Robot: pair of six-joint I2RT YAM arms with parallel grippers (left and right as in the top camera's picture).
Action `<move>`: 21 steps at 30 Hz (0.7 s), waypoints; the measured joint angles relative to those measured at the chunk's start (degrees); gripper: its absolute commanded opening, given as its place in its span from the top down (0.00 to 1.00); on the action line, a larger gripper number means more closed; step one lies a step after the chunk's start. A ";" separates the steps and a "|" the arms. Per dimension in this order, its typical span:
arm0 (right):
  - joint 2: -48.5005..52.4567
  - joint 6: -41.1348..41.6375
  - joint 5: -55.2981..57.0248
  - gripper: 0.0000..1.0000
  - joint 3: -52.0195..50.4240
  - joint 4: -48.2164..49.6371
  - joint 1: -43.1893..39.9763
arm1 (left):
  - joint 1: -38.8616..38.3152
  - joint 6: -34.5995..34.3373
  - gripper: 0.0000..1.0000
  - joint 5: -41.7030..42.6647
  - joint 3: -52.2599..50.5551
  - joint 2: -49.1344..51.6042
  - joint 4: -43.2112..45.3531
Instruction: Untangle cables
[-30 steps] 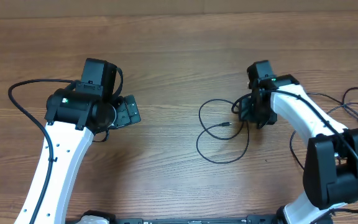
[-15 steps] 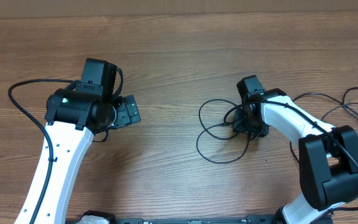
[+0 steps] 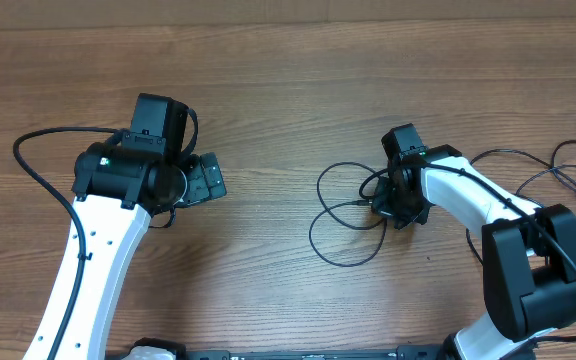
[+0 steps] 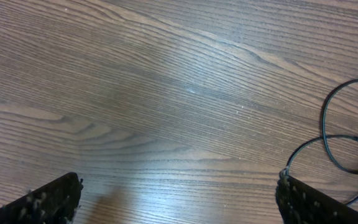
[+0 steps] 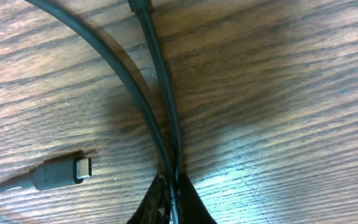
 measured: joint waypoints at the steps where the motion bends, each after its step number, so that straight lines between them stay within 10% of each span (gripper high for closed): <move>1: 0.00 0.02 -0.24 0.96 -0.02 0.00 0.00 | 0.00 0.00 0.00 0.00 0.00 0.02 0.00; 11: 0.24 0.02 -0.79 0.96 2.60 -8.94 -0.11 | 0.00 0.00 0.00 0.68 0.00 0.00 0.00; 21: -2.47 0.02 14.40 0.96 29.81 -25.55 -7.17 | 0.00 0.00 0.00 0.92 0.00 0.02 0.00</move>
